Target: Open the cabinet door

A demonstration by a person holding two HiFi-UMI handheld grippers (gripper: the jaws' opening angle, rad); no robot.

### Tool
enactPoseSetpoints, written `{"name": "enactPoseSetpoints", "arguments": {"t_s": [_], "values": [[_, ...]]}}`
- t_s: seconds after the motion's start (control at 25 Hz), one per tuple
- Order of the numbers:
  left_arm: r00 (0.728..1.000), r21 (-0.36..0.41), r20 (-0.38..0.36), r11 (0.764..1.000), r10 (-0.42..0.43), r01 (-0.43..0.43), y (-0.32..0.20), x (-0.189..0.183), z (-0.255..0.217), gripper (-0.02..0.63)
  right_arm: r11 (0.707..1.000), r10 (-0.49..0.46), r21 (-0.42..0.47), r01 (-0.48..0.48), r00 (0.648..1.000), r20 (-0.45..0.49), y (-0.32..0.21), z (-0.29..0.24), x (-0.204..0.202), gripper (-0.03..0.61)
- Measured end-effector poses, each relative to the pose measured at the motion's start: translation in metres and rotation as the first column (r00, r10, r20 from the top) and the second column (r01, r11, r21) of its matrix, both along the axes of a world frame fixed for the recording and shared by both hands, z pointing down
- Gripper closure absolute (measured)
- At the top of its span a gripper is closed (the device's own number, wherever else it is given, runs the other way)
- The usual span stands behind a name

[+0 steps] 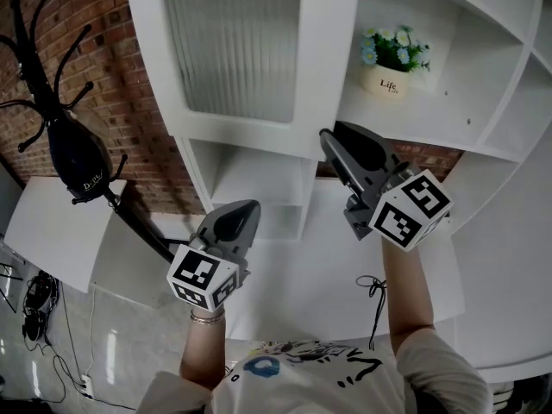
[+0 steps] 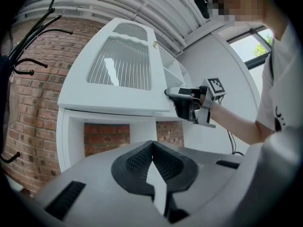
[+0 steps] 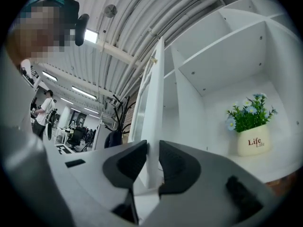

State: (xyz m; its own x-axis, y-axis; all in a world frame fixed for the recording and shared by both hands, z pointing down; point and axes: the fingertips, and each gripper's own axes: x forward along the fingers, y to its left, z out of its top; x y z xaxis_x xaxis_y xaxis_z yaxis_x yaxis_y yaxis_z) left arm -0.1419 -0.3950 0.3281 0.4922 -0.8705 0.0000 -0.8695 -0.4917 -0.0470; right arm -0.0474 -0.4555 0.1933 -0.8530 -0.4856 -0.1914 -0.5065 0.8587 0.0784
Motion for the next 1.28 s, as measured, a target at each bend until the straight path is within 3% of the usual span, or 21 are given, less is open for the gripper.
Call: {"name": "enactPoseSetpoints", "arguments": {"t_s": [0.36,0.76,1.28], "values": [[1.0,0.01,-0.002,1.0,-0.022,0.022,0.027,0.005,-0.007,0.598,0.995,-0.098,0.011,0.099,0.995,-0.012,0.06,-0.003,-0.007,0.497],[0.997,-0.01,-0.001,0.997,-0.081,0.081,0.062,0.002,-0.002,0.6,0.964,-0.265,0.017,0.266,0.964,-0.029,0.123,-0.005,-0.031,0.5],[0.966,-0.028,0.001,0.966,-0.257,0.257,0.096,-0.039,0.011,0.6,0.881,-0.468,0.056,0.469,0.883,-0.038,0.178,-0.001,-0.069,0.494]]}}
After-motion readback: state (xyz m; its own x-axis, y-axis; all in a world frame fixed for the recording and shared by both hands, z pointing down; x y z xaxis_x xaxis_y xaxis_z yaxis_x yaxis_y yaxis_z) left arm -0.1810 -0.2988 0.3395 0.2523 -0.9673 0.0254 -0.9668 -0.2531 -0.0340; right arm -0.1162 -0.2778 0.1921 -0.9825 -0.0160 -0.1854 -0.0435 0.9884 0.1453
